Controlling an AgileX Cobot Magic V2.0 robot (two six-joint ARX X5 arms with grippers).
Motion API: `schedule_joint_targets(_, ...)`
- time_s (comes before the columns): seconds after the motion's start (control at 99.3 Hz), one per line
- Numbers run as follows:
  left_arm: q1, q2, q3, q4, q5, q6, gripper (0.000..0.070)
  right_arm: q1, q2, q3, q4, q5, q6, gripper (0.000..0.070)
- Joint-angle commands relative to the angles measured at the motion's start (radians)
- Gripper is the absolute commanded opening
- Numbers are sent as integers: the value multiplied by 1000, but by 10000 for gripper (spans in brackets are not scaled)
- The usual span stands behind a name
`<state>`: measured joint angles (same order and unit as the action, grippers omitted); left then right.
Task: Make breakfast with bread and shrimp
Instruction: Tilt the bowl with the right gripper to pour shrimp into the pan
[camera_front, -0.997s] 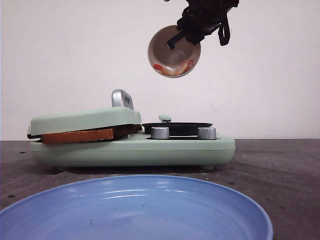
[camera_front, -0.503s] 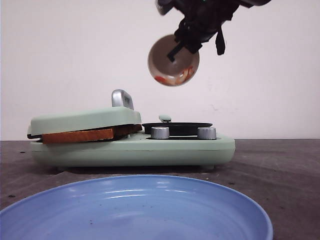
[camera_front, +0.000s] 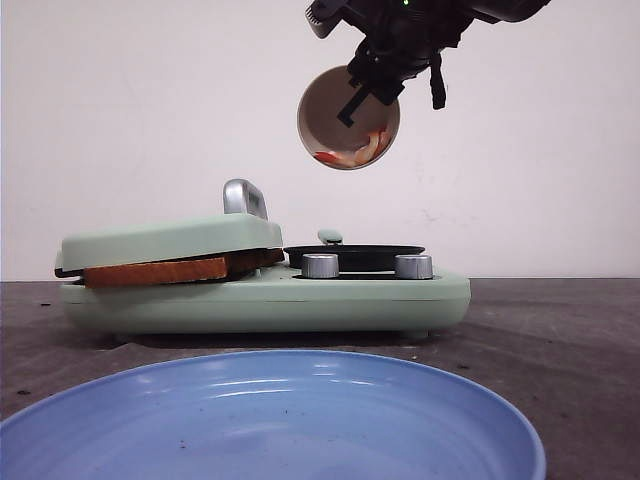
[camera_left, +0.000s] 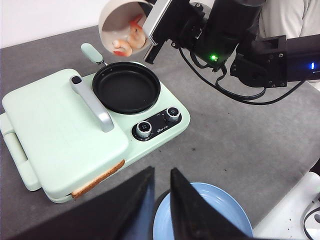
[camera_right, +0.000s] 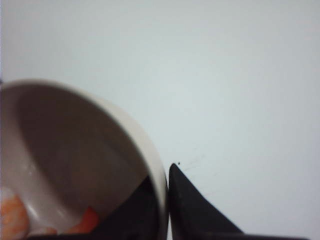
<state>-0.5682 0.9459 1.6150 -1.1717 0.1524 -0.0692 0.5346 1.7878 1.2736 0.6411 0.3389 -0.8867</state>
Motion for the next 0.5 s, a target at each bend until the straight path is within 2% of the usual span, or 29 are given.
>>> schedule_joint_targets(0.0,-8,5,15,7,-3,4,11,5,16,24,32,2,-34,0)
schedule_joint_targets(0.493,-8,5,15,-11,-3,2,11,5,16,31,109,-1,-135,0)
